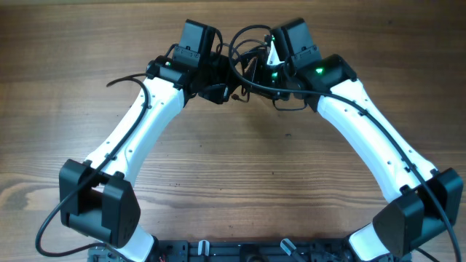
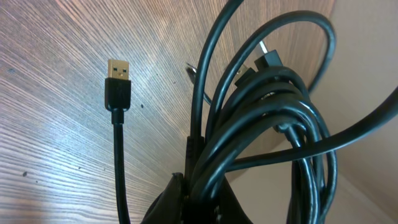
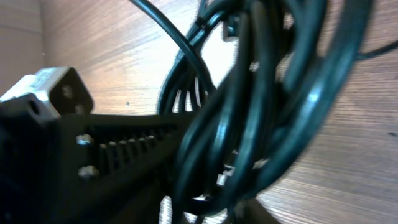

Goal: Untangle cables

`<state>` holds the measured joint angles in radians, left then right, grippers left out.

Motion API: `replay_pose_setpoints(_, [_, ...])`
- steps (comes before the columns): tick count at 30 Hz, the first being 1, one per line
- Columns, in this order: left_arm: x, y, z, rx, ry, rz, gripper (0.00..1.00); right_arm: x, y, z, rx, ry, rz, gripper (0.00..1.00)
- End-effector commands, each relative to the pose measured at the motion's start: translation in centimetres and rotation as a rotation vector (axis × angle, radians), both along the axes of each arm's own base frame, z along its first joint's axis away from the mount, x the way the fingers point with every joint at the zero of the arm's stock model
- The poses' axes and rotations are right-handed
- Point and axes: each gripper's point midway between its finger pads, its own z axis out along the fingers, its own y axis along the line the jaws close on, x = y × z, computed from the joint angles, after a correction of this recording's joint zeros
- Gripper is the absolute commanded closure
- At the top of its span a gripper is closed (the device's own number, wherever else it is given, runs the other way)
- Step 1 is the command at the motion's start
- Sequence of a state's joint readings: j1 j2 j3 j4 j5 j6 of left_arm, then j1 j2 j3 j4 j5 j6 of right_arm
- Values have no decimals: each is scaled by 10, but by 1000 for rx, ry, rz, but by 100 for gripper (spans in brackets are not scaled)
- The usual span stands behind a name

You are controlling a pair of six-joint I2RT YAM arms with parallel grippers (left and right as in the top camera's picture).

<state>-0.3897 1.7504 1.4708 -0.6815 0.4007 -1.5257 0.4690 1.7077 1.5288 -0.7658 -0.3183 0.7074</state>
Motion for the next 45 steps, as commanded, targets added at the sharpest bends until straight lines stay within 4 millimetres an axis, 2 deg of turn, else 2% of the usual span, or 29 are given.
replay_pose_setpoints(1, [-6, -10, 13, -86, 14, -43, 96, 10, -6, -15, -55, 8, -33, 81])
replay_pose_setpoints(3, [-12, -17, 17, -134, 33, -80, 96, 13, -10, -20, -82, 8, -47, 96])
replay_pose_setpoints(6, [-9, -12, 16, -112, 13, -85, 96, 5, -7, -16, -95, -23, 52, 96])
replay_pose_setpoints(7, [-3, 2, 8, -49, 7, -38, 96, -2, -11, -9, -106, -33, 73, 96])
replay_pose_setpoints(9, [9, 47, -12, 154, 3, 111, 96, -23, -16, 22, -89, -92, 161, 96])
replay_pose_setpoints(11, [15, 78, -20, 279, -5, 198, 96, -40, -18, 49, -38, -136, 215, 96])
replay_pose_setpoints(13, [14, 107, -27, 393, 10, 268, 96, -56, -31, 85, 24, -196, 216, 96])
replay_pose_setpoints(15, [9, 128, -31, 441, 47, 304, 96, -62, -53, 116, 52, -275, 167, 96])
replay_pose_setpoints(18, [1, 149, -36, 504, 88, 338, 96, -60, -88, 142, 64, -343, 59, 96])
replay_pose_setpoints(20, [1, 162, -36, 552, 82, 316, 96, -50, -139, 155, 52, -364, -148, 96])
replay_pose_setpoints(22, [2, 168, -36, 579, 66, 264, 96, -40, -188, 156, 10, -360, -341, 96])
replay_pose_setpoints(23, [2, 168, -36, 589, 56, 228, 96, -38, -195, 155, 8, -355, -360, 96])
replay_pose_setpoints(25, [7, 160, -35, 594, -5, 91, 96, -35, -186, 149, 14, -347, -292, 96])
replay_pose_setpoints(28, [20, 112, -21, 485, -245, -328, 96, -33, -151, 137, 31, -346, -90, 93])
replay_pose_setpoints(29, [21, 94, -14, 424, -336, -446, 96, -33, -139, 132, 36, -344, -26, 86])
replay_pose_setpoints(30, [21, 68, 1, 332, -490, -609, 96, -33, -124, 127, 41, -342, 42, 74])
replay_pose_setpoints(31, [21, 54, 14, 275, -589, -684, 96, -33, -114, 123, 44, -340, 84, 63])
replay_pose_setpoints(33, [21, 43, 30, 233, -696, -742, 96, -34, -96, 121, 59, -353, 154, 50])
replay_pose_setpoints(36, [21, 32, 55, 215, -861, -823, 96, -38, -65, 128, 79, -426, 278, 40])
replay_pose_setpoints(38, [13, 23, 76, 183, -988, -896, 96, -41, -52, 133, 80, -470, 329, 38])
replay_pose_setpoints(40, [10, 22, 82, 170, -992, -887, 96, -40, -42, 135, 73, -501, 357, 39])
replay_pose_setpoints(41, [2, 13, 82, 126, -973, -898, 96, -35, -33, 128, 50, -503, 366, 40])
replay_pose_setpoints(43, [-2, 7, 81, 116, -967, -913, 96, -31, -24, 117, 36, -484, 379, 41])
replay_pose_setpoints(45, [-10, -3, 80, 96, -949, -928, 96, -20, -15, 90, -17, -434, 378, 43])
